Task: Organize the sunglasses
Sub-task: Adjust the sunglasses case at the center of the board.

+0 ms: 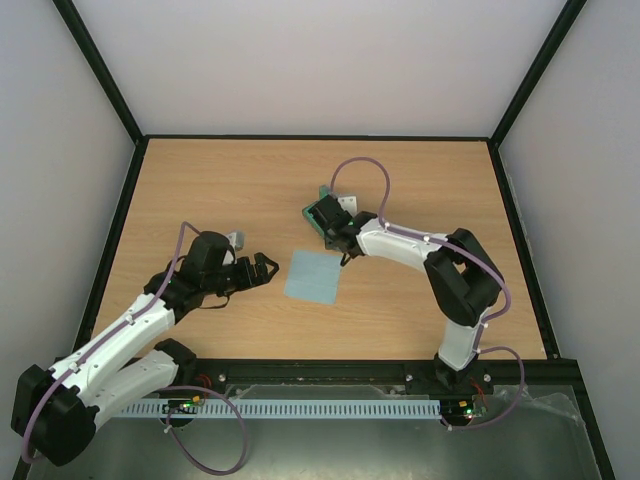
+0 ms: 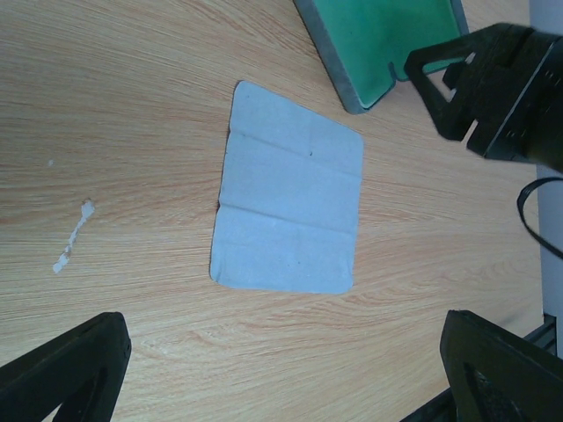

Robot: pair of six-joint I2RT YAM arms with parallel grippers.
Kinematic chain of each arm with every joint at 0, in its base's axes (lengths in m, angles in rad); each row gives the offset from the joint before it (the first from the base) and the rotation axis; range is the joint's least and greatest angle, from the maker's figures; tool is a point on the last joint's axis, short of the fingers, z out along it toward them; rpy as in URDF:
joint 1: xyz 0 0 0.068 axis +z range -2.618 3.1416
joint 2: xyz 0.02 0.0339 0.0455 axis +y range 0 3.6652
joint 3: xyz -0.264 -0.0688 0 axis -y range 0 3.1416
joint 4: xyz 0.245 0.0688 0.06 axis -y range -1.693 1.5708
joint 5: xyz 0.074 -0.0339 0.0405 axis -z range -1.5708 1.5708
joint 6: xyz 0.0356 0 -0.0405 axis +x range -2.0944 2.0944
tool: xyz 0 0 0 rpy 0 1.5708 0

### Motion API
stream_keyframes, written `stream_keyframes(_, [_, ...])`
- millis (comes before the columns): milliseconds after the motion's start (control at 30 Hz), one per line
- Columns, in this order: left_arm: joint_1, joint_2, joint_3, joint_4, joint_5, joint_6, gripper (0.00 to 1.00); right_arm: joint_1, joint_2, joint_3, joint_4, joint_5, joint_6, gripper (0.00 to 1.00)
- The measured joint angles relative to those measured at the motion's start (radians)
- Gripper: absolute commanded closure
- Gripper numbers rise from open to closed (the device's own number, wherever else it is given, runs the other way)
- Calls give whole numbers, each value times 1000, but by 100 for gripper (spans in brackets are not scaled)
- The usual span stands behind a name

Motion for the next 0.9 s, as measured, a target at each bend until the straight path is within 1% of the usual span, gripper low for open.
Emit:
stream_keyframes(133, [0, 3, 0, 0, 0, 0, 1, -34, 2, 28, -2, 35, -40, 49])
stream_keyframes(300, [0, 7, 0, 0, 0, 0, 1, -53, 3, 52, -2, 48, -83, 44])
stream_keyframes(367, [0, 7, 0, -1, 0, 0, 1, -53, -5, 47, 0, 29, -89, 42])
stream_keyframes(433, [0, 3, 0, -3, 0, 0, 1, -53, -47, 11, 13, -11, -90, 40])
stream_keyframes(600, [0, -11, 0, -8, 0, 0, 1, -58, -231, -85, 15, -116, -65, 40])
stream_keyframes(667, [0, -10, 0, -8, 0, 0, 1, -62, -275, -105, 23, -156, -42, 40])
stream_keyframes(767, [0, 1, 0, -3, 0, 0, 1, -64, -282, -126, 34, -192, -13, 42])
stream_keyframes(900, [0, 15, 0, 0, 0, 0, 1, -64, -219, -136, 46, -201, 14, 45])
